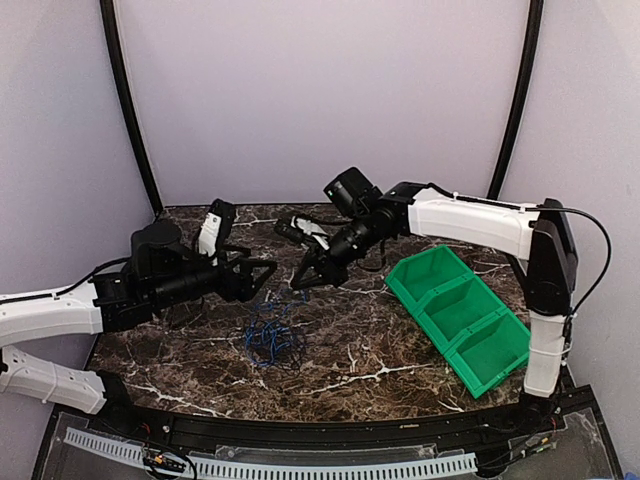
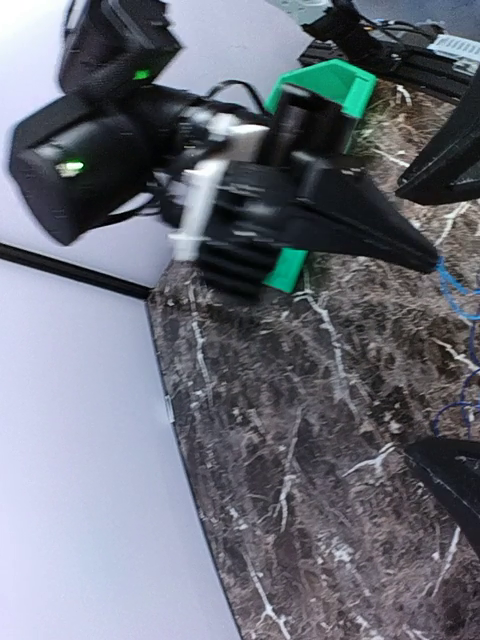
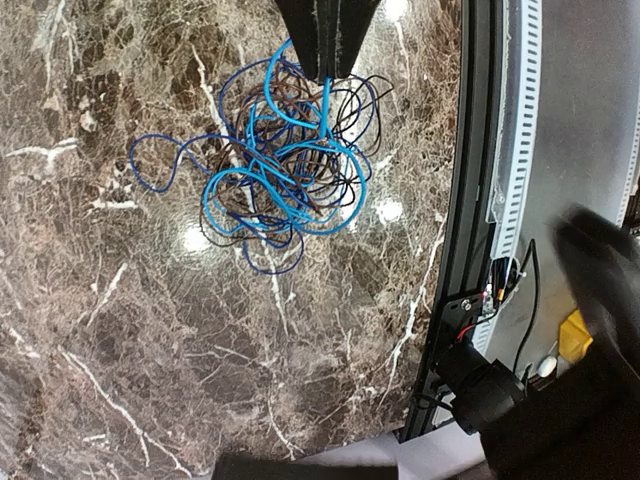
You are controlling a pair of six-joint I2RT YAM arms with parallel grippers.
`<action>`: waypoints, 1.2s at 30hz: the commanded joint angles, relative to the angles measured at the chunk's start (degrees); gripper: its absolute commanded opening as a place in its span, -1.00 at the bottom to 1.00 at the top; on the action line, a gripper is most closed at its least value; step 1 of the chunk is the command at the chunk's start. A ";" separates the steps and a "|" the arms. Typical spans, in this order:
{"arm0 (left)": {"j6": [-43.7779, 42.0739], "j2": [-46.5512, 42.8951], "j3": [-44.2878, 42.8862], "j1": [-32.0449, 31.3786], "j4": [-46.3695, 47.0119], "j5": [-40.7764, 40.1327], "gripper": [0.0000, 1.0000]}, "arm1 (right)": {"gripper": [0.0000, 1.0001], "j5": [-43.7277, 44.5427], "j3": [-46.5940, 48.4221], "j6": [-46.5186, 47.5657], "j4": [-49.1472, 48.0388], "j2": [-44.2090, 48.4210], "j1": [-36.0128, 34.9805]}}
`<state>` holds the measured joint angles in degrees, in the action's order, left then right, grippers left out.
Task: Untangle the cables
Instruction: Pick up the untangled cable from the tangled cable pile, then hold the tangled cables at the center of the board, then pull one of the twisted cables from the tangled cable pile.
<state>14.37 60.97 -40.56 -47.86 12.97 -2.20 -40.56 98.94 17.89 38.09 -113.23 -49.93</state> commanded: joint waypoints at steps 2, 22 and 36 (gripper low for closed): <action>0.76 -3.82 6.59 -0.83 -0.81 -2.33 0.65 | -1.00 -0.87 0.68 -0.18 -2.88 2.78 0.18; -2.69 17.07 7.59 -1.88 15.11 -4.87 0.61 | -1.00 -2.68 12.18 4.30 5.16 4.24 0.14; -7.16 30.65 0.59 -1.82 11.82 -8.32 -0.05 | -1.00 -11.57 30.86 -1.15 -2.23 15.27 15.25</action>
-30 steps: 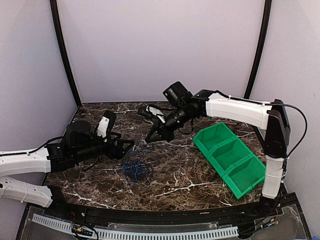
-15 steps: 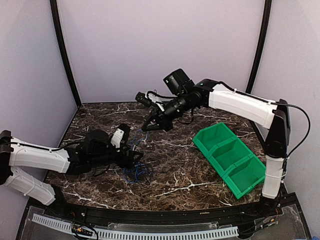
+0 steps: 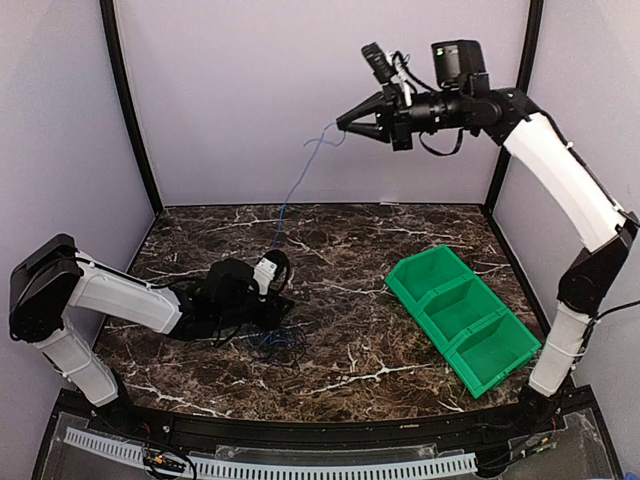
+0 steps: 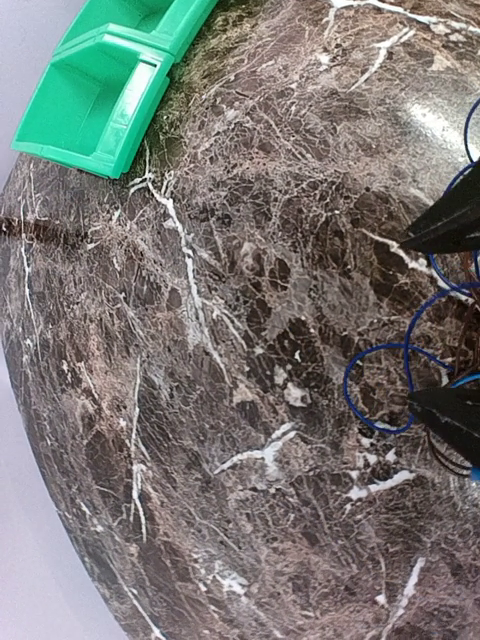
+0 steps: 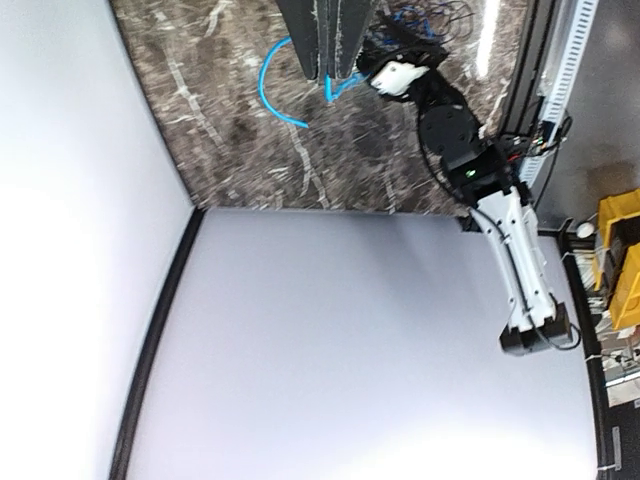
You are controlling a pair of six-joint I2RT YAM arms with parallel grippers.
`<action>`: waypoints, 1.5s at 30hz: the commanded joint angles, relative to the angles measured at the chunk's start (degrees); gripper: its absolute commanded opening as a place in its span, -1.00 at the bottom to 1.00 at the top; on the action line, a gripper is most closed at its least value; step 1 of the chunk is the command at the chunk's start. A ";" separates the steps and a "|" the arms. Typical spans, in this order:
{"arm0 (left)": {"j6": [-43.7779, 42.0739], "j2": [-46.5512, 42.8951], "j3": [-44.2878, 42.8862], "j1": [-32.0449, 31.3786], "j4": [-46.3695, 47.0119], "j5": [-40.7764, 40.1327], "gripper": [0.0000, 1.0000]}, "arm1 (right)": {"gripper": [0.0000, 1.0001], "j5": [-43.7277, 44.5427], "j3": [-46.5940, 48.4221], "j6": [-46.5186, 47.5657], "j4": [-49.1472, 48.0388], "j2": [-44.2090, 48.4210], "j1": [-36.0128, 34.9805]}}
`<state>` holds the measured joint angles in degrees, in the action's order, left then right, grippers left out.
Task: Untangle the cables
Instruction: Pull one of the twisted cables from the tangled cable pile, then place one of the twisted cables at the center of the board.
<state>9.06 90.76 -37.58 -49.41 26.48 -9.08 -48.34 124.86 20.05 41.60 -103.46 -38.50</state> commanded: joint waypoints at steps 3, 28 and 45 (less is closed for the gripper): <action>-2.61 2.79 -3.64 -0.19 -5.70 -1.61 -0.27 | -1.00 -2.92 7.02 -3.86 -6.68 7.95 5.95; 6.28 -10.58 5.77 0.15 -16.28 -10.30 -0.35 | -1.00 0.98 -40.67 -6.64 -22.14 18.99 6.96; 7.70 -15.84 2.67 0.31 -20.41 -11.77 -0.17 | 0.03 18.22 -48.52 6.56 -16.15 7.02 -4.67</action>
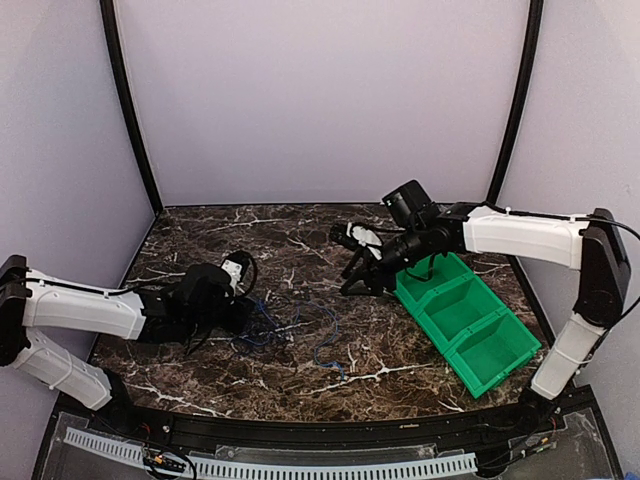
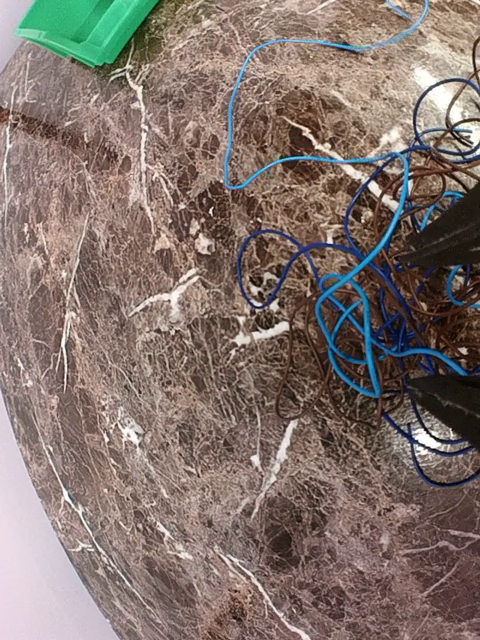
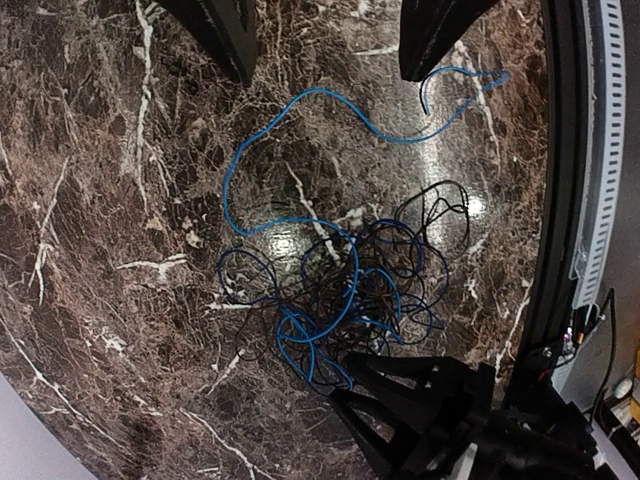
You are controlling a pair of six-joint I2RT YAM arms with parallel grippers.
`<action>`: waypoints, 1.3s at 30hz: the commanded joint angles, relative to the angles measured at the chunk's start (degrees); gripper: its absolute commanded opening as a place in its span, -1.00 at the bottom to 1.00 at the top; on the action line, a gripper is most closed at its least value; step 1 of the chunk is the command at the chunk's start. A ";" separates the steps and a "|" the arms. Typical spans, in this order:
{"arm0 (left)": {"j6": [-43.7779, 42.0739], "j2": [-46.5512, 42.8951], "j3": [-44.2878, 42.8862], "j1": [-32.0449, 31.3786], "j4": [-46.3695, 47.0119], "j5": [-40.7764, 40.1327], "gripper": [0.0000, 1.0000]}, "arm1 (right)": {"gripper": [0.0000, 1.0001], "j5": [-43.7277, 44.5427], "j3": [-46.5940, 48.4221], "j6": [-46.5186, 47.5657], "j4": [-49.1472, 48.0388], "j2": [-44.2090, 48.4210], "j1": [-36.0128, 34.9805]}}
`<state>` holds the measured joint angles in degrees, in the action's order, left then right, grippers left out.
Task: Untangle the cables
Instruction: Place one of the twisted cables at the center of the board, then pick up one of the twisted cables from the center of the board.
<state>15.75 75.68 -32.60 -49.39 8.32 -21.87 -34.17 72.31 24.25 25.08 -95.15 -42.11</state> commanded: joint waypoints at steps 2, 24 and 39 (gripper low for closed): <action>1.52 -0.42 -3.64 0.32 -3.42 0.91 -0.10 | 0.06 7.26 6.05 3.88 1.20 -2.67 -2.46; 8.44 5.40 -5.82 0.58 -5.74 5.23 0.17 | 0.19 9.67 27.40 10.59 8.04 -33.01 -5.67; 5.75 10.27 -4.19 0.56 2.99 8.32 0.21 | -1.00 10.88 29.66 4.84 6.29 -27.15 -5.69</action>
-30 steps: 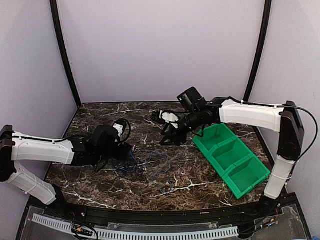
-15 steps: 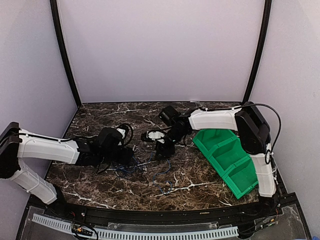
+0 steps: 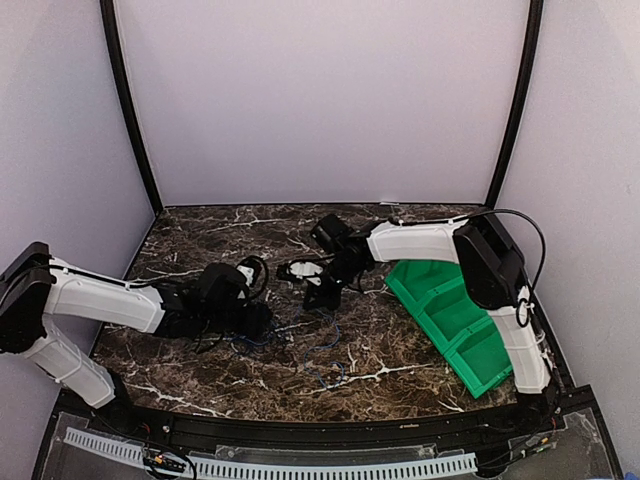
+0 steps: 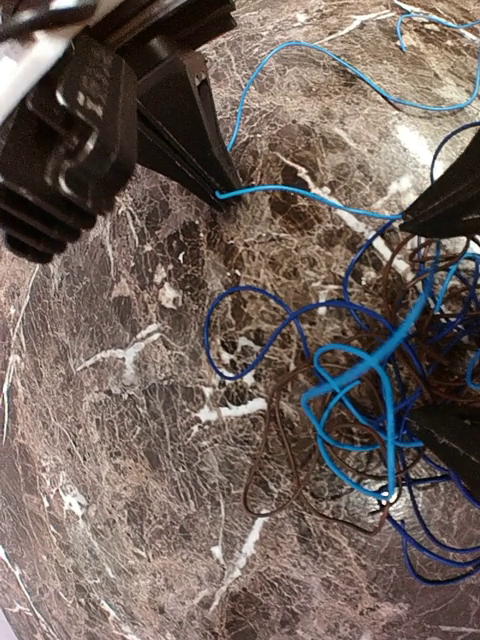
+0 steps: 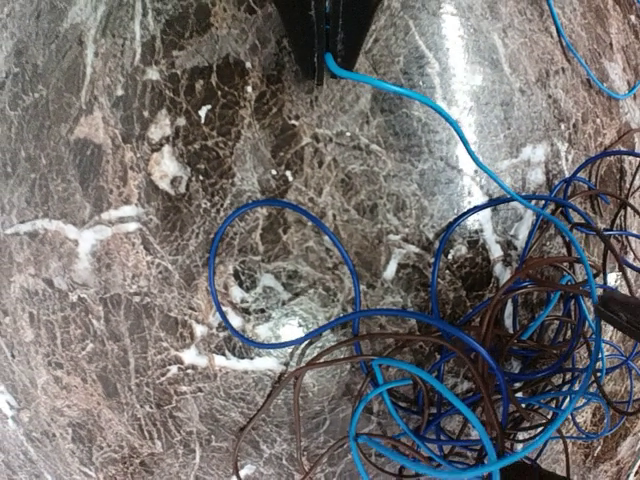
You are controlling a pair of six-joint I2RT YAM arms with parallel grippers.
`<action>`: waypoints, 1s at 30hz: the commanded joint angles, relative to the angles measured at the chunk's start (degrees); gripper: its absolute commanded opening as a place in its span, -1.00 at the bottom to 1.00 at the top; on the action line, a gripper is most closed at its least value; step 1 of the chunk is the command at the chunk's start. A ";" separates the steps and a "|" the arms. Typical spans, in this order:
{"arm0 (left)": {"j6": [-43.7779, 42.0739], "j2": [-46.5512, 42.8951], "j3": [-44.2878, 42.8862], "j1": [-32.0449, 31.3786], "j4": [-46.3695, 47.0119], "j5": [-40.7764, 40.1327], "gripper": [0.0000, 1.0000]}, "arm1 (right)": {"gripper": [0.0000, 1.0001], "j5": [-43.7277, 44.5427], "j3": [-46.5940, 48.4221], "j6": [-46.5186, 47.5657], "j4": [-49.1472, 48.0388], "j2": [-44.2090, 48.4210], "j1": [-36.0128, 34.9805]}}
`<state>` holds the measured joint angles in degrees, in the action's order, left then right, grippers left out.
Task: Untangle the cables
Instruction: Pick up one of the twisted cables from the center of the board, then untie one of the twisted cables from the tangled cable pile.
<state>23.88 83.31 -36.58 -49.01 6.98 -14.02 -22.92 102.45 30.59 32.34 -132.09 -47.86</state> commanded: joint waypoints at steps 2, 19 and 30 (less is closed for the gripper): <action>-4.26 5.15 -1.18 0.15 5.38 -0.43 0.21 | -1.00 -2.91 -1.86 -1.56 -0.57 15.43 -0.04; -10.03 15.18 -1.15 0.17 7.16 0.89 -0.17 | -1.00 -6.17 11.49 -3.60 2.97 39.57 4.17; -10.04 6.00 -0.70 -0.05 4.60 4.07 -0.04 | -1.00 -3.19 12.37 -5.04 1.02 43.26 9.93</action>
<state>14.35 95.29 -37.30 -48.97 15.88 -13.37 -27.94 117.93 26.81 35.00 -90.13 -39.24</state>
